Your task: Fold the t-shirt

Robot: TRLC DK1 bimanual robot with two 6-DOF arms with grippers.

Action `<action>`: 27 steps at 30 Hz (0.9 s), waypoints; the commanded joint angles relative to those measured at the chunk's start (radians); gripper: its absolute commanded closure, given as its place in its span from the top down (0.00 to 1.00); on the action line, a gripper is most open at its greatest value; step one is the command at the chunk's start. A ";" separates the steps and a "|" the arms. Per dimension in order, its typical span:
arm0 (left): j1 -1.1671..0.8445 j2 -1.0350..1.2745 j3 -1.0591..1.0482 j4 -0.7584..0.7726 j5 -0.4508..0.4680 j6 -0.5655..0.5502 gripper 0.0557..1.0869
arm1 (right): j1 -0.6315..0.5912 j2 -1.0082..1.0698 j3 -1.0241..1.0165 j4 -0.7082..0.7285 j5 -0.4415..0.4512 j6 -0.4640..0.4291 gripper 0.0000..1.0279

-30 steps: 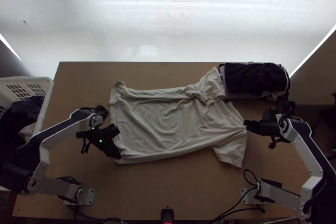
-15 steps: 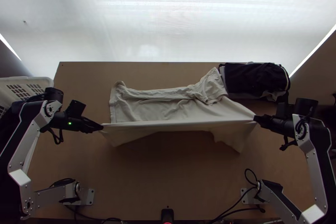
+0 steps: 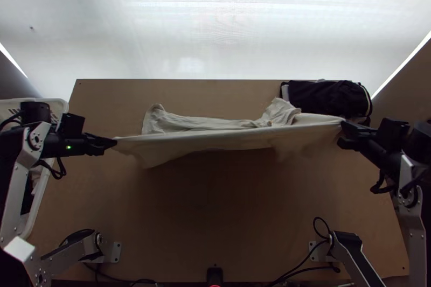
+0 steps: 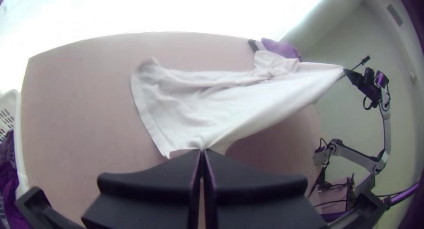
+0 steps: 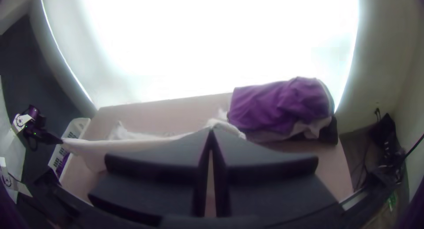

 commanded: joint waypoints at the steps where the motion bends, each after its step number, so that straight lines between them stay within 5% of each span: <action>1: -0.019 -0.146 0.142 0.079 0.002 -0.119 0.03 | 0.031 -0.063 0.129 0.076 0.009 0.076 0.03; 10: -0.322 -0.123 0.352 -0.183 0.126 -0.143 0.03 | 0.148 -0.014 0.422 -0.062 0.009 0.142 0.03; 20: -0.577 -0.175 0.418 -0.374 0.144 -0.137 0.03 | 0.355 0.090 0.695 -0.305 0.004 0.251 0.03; 27: -0.615 -0.211 0.583 -0.453 0.178 -0.136 0.03 | 0.418 0.150 0.894 -0.519 -0.086 0.266 0.03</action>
